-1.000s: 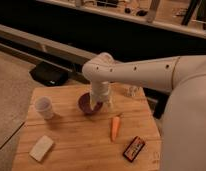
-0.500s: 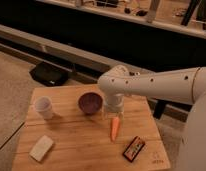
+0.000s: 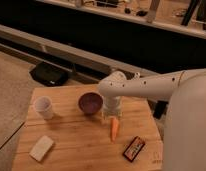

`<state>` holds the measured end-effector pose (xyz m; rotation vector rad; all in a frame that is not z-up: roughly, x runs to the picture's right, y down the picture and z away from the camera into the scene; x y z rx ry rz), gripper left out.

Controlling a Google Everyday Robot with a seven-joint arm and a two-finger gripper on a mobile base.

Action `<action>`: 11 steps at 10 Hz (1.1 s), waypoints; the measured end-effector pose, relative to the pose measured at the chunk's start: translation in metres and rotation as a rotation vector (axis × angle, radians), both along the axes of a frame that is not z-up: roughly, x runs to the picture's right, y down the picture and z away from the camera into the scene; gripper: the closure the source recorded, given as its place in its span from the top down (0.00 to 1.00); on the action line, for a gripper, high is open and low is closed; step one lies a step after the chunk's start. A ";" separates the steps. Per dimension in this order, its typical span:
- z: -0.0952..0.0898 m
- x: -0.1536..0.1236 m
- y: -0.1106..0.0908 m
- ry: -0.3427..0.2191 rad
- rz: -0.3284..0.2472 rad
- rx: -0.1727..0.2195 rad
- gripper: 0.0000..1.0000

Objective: Place the pepper in the ceramic bowl

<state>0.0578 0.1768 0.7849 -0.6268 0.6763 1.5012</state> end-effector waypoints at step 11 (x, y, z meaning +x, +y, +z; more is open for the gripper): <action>0.054 0.048 0.008 0.026 0.098 -0.028 0.65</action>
